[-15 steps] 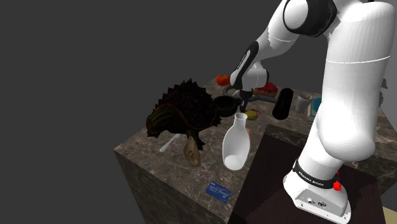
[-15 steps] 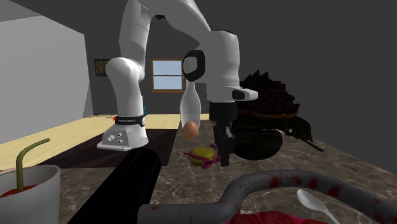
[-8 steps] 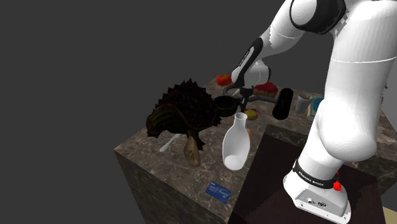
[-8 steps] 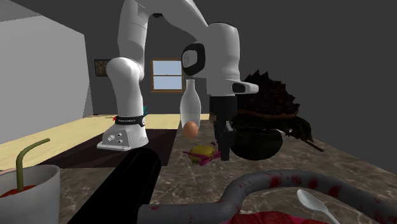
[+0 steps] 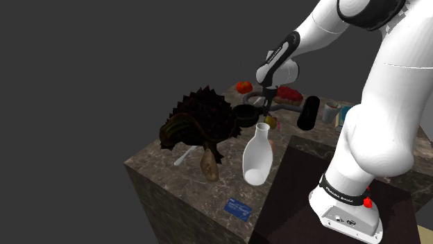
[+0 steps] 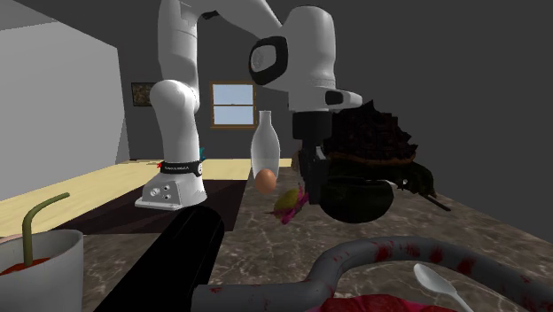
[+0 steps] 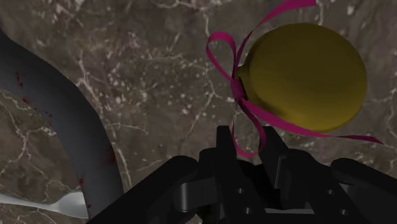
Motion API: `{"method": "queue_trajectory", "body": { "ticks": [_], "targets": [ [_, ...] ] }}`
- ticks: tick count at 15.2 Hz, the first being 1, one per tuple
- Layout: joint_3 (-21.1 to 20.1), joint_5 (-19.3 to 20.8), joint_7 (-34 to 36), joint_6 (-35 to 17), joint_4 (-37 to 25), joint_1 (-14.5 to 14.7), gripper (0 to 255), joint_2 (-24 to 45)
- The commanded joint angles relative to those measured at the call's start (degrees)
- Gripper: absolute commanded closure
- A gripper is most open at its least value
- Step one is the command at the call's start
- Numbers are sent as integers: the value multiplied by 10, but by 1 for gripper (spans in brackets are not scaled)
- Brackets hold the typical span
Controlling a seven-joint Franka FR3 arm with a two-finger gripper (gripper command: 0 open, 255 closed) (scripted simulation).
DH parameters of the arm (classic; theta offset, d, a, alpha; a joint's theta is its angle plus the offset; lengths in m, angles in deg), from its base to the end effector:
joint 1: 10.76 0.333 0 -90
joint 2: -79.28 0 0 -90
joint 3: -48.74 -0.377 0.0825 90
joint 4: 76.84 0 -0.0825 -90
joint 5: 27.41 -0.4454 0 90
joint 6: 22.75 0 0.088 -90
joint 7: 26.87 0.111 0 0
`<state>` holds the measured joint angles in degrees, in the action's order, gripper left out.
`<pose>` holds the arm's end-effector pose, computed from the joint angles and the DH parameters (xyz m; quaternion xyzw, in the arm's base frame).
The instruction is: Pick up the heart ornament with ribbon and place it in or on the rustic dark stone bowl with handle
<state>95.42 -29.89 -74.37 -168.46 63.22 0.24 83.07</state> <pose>0.4288 -0.3099 0.2957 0.9958 0.0866 0.0127 0.0264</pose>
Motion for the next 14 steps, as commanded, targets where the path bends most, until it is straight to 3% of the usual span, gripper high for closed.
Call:
{"method": "queue_trajectory", "body": {
  "ticks": [1, 14],
  "targets": [
    [6, 30, 20, 18, -3, 3, 255, -23],
    [-8, 130, 92, 130, -38, -6, 255, -125]
  ]
}}
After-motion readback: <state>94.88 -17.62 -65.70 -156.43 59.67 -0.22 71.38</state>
